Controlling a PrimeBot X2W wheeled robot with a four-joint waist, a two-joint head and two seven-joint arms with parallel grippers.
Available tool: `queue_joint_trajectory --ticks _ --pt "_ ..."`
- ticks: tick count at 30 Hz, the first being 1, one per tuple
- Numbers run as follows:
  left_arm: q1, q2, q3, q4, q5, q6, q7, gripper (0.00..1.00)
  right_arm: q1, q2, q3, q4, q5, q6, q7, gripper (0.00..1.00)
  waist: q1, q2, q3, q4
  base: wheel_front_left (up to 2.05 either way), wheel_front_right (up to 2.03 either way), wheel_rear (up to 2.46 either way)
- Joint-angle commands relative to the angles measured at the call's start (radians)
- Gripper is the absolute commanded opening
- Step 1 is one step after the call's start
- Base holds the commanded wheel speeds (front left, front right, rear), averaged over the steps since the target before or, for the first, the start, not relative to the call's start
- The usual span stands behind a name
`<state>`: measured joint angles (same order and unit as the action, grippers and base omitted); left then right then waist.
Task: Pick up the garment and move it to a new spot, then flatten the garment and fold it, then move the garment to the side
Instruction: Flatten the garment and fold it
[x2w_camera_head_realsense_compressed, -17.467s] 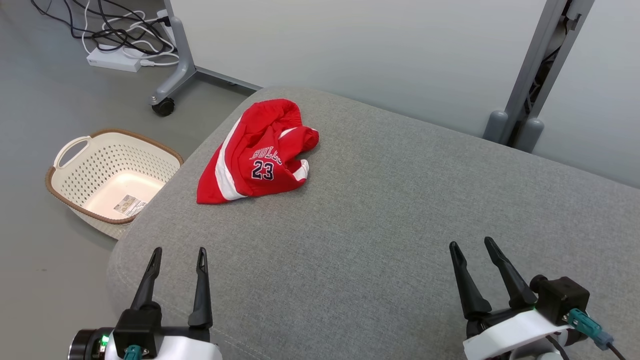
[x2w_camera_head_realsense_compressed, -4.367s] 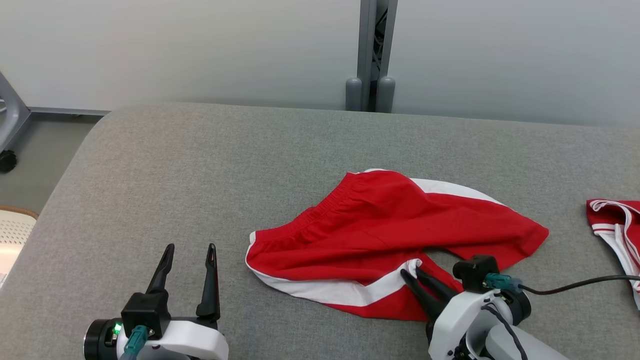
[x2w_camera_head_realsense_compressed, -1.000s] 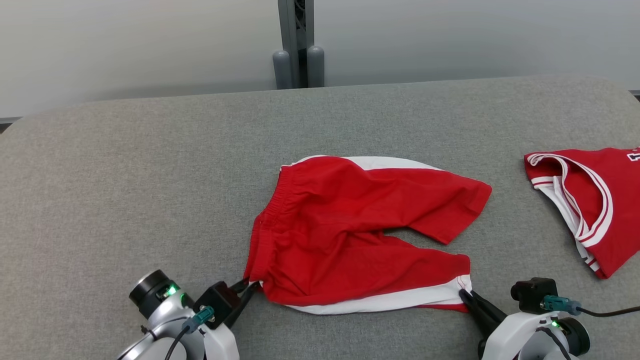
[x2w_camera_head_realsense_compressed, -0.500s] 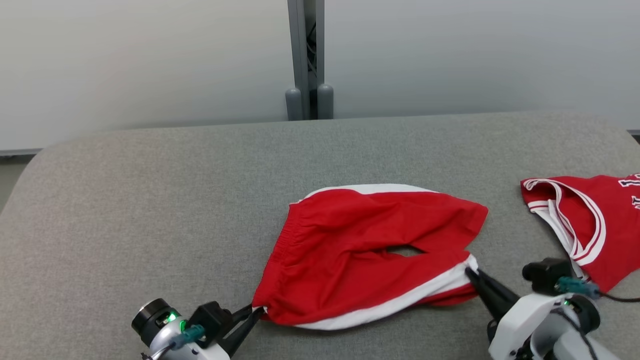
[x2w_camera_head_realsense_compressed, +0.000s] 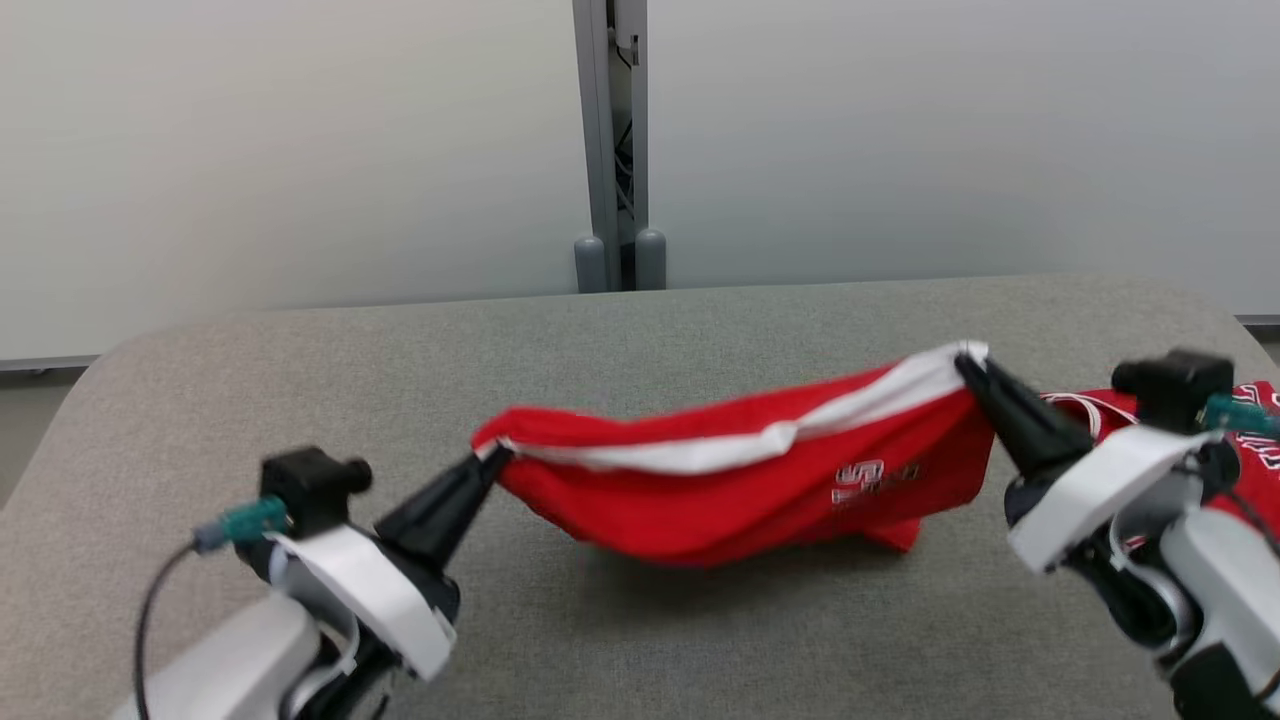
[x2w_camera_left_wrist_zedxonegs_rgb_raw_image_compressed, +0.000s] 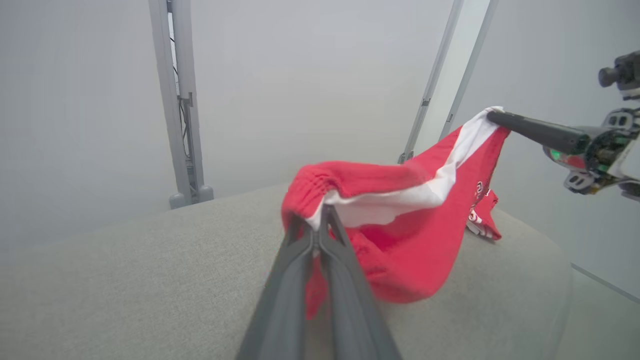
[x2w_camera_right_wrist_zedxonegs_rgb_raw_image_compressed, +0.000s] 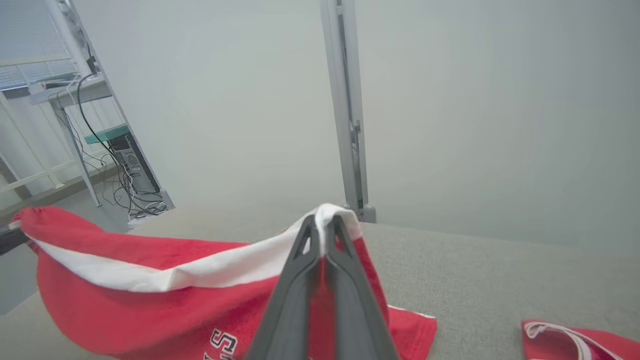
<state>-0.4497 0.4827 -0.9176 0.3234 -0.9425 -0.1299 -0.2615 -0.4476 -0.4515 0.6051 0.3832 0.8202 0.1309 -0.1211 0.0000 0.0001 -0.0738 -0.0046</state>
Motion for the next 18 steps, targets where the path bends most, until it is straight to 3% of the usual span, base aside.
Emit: queue_joint_trajectory --ticks 1,8,12,18 --pt "-0.042 0.023 0.009 -0.023 -0.064 -0.001 0.007 0.00 -0.047 -0.012 -0.005 -0.025 0.031 0.000 0.011 0.00 0.0000 -0.0001 -0.008 0.000 0.00 0.00 0.00" --pt "-0.165 0.047 0.044 -0.036 -0.277 -0.001 0.119 0.00 -0.186 -0.033 -0.008 -0.029 0.064 0.000 0.008 0.00 0.0000 -0.0001 -0.024 0.002 0.00 0.00 0.00" --pt "-0.210 0.045 0.066 -0.003 -0.336 -0.001 0.154 0.00 -0.231 -0.026 -0.007 -0.010 0.091 0.000 0.003 0.00 0.0000 -0.0001 -0.029 0.002 0.00 0.00 0.00" --pt "-0.274 0.024 0.112 0.012 -0.428 -0.001 0.156 0.00 -0.299 0.028 -0.052 -0.003 0.316 0.000 0.051 0.00 0.0000 -0.0001 -0.037 -0.004 0.00 0.00 0.00"
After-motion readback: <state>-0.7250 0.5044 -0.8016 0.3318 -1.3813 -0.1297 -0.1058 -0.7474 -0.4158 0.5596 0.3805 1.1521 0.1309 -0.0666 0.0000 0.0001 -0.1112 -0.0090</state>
